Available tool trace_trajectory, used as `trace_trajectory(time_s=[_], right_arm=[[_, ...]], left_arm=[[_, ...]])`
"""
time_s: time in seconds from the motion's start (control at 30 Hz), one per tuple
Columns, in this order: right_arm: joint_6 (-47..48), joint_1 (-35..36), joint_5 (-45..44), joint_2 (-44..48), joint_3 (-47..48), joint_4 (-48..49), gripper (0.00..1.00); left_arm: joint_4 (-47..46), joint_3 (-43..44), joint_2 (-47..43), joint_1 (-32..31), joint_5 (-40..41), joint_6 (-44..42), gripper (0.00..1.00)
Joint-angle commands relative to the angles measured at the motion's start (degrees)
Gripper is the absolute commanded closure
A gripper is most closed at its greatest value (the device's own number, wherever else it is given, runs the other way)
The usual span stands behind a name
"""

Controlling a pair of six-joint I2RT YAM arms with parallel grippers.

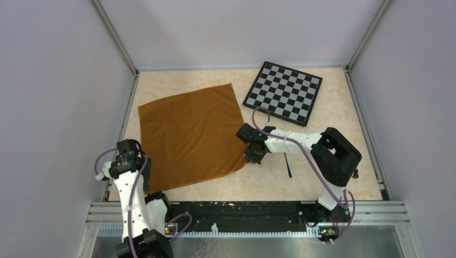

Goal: Fold the napkin into a case and place the utensils inside
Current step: Flatten the napkin at the center of the board.

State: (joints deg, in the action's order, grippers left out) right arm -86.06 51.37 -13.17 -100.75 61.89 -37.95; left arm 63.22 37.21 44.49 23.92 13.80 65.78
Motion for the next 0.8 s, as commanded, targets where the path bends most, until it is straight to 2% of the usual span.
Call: trace_trajectory(time_s=[0.0, 0.07, 0.2, 0.37, 0.43, 0.5, 0.57, 0.67, 0.77], right_arm=[[1.6, -1.4, 2.2, 0.2, -3.0, 3.9, 1.0], [2.0, -1.5, 2.3, 0.1, -2.9, 4.2, 1.0], [2.8, -1.9, 2.4, -0.1, -1.2, 4.2, 1.0], [3.7, -1.9, 3.0, -0.2, -1.8, 5.8, 1.0], [3.7, -1.9, 3.8, -0.5, -2.3, 6.1, 1.0], [4.1, -1.9, 3.2, -0.4, -2.3, 5.5, 1.0], [4.4, -1.9, 1.9, 0.3, -2.5, 5.1, 1.0], [5.3, -1.9, 0.1, 1.9, -3.1, 5.8, 1.0], [6.7, -1.8, -0.7, 2.8, -3.5, 6.6, 1.0]], left_arm=[[5.7, 0.6, -1.8, 0.8, 11.8, 12.7, 0.21], [7.3, 1.6, -0.8, 1.0, 13.9, 15.5, 0.22], [3.4, -0.1, 1.9, 1.4, 10.1, 13.0, 0.21], [-7.0, -1.5, 5.8, 1.5, 7.7, 1.6, 0.14], [-15.2, -2.5, 5.2, 1.5, 1.3, -7.2, 0.12], [-21.4, -3.2, 5.3, 1.2, -4.4, -11.4, 0.14], [-28.0, -3.9, 6.8, 0.8, -9.3, -14.2, 0.22], [-32.6, -1.6, 12.1, -2.8, -9.9, -14.5, 0.29], [-40.9, -0.5, 19.6, -7.2, -11.9, -13.4, 0.33]])
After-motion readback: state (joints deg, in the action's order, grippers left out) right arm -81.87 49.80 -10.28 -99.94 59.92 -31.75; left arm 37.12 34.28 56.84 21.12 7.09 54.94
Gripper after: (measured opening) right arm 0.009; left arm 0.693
